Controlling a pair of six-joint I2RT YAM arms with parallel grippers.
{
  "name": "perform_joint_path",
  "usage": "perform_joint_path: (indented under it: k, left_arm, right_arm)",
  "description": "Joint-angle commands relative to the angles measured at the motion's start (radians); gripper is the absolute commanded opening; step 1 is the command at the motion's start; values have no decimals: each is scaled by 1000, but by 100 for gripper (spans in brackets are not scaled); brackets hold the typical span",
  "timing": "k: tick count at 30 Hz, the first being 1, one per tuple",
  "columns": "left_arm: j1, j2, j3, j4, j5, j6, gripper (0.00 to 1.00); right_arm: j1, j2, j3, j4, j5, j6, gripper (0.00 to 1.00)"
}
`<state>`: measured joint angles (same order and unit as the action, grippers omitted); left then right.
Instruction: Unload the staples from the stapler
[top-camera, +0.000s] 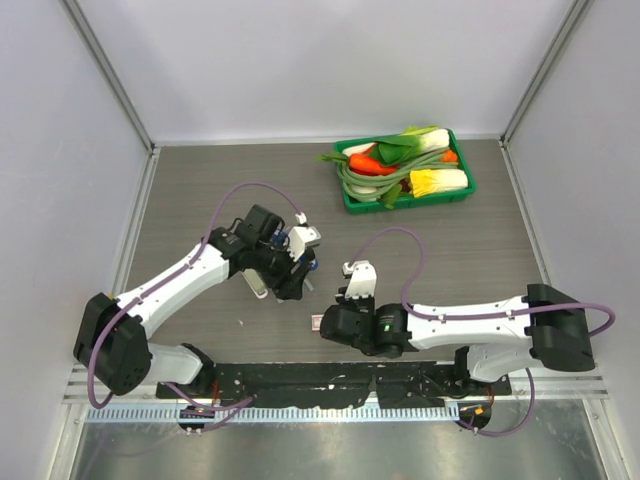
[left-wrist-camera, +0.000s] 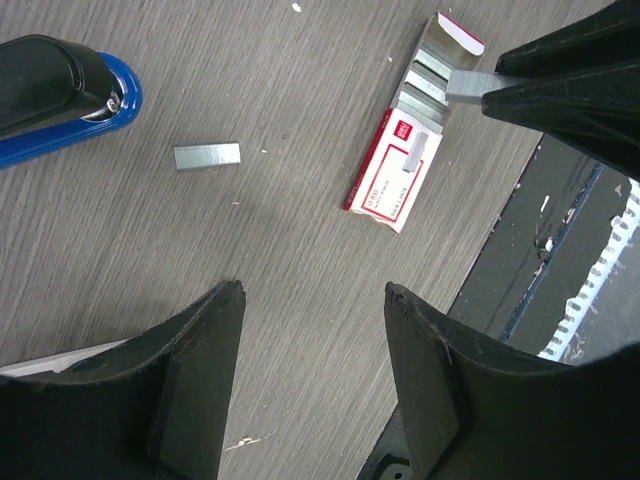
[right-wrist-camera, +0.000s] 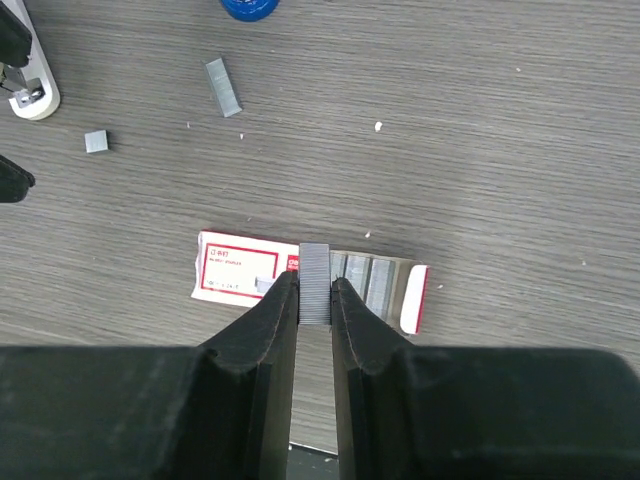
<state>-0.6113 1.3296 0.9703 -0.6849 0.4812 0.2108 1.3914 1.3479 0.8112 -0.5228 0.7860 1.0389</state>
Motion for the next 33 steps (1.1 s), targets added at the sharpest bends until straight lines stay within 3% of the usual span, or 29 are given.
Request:
perform_joint_path:
  k: [1,16,24,33]
  left_arm:
    - [-2,-27,-13,51,-1,-19,62]
    - [-2,-35,-8,41,4,-16,61]
    - [-2,-15,1,42,2,-8,61]
    - [-2,-30,-1,36,-4,-8,61]
  right_arm:
    - [4,-21,-47,104,23,44,1]
    - [6,11,-72,136,-18,55,1]
    - [58,54,-64,146,136,59,1]
    - [161,211,26,-9,256,185,1]
